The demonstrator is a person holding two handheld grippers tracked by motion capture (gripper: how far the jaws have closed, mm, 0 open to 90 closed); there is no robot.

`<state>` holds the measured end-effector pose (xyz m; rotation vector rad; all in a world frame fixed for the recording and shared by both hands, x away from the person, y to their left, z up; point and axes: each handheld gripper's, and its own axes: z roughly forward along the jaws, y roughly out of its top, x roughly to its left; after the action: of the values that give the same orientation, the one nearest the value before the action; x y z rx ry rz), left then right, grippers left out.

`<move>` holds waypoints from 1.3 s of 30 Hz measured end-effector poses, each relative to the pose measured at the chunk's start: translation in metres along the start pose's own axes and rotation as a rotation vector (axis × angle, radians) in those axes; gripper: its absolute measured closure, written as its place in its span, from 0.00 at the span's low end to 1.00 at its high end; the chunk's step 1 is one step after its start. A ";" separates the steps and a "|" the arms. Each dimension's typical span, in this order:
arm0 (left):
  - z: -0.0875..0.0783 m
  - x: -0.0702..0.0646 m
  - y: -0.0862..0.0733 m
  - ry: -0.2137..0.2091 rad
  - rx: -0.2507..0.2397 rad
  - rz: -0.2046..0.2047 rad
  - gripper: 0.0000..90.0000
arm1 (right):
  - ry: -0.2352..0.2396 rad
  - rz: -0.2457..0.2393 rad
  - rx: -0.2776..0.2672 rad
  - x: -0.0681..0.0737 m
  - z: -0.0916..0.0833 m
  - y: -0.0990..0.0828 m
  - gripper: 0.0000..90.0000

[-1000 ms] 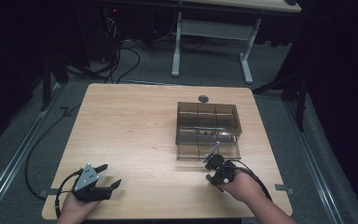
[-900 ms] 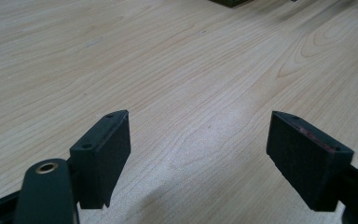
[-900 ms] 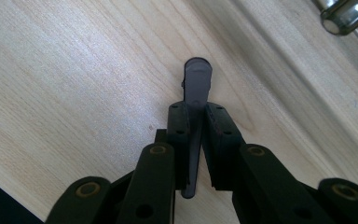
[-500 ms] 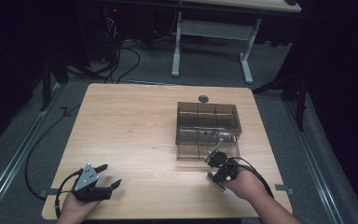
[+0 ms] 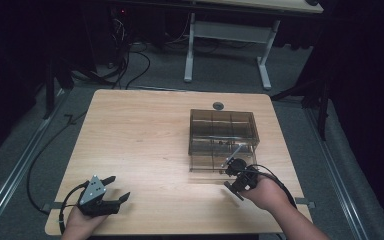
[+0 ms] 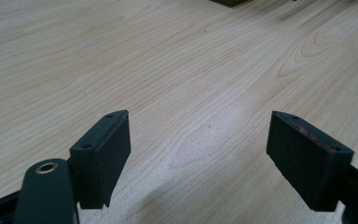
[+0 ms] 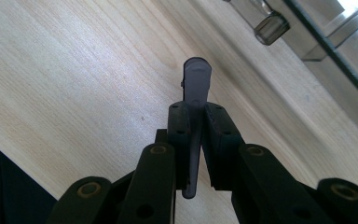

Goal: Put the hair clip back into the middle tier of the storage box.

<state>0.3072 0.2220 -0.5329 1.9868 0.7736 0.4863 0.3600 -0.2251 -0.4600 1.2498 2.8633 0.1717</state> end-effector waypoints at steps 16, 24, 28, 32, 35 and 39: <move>0.000 0.000 0.000 0.001 -0.002 -0.002 0.25 | -0.020 0.056 0.006 -0.003 -0.026 0.004 0.91; 0.000 0.001 0.000 -0.002 0.002 -0.001 0.25 | -0.033 0.059 -0.010 -0.010 -0.040 0.011 0.91; 0.000 0.001 0.000 -0.003 0.002 -0.001 0.25 | -0.038 0.057 -0.012 -0.014 -0.043 0.016 0.91; 0.000 0.000 0.000 -0.003 0.002 -0.002 0.25 | -0.047 0.018 -0.036 -0.020 -0.046 0.027 0.91; 0.000 0.000 0.000 -0.004 0.002 -0.002 0.25 | -0.049 0.011 -0.034 -0.020 -0.047 0.031 0.91; 0.000 0.000 0.000 -0.005 0.001 -0.002 0.25 | -0.051 0.000 -0.038 -0.022 -0.046 0.041 0.91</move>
<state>0.3075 0.2223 -0.5328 1.9877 0.7731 0.4798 0.4021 -0.2177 -0.4108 1.2290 2.8036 0.1898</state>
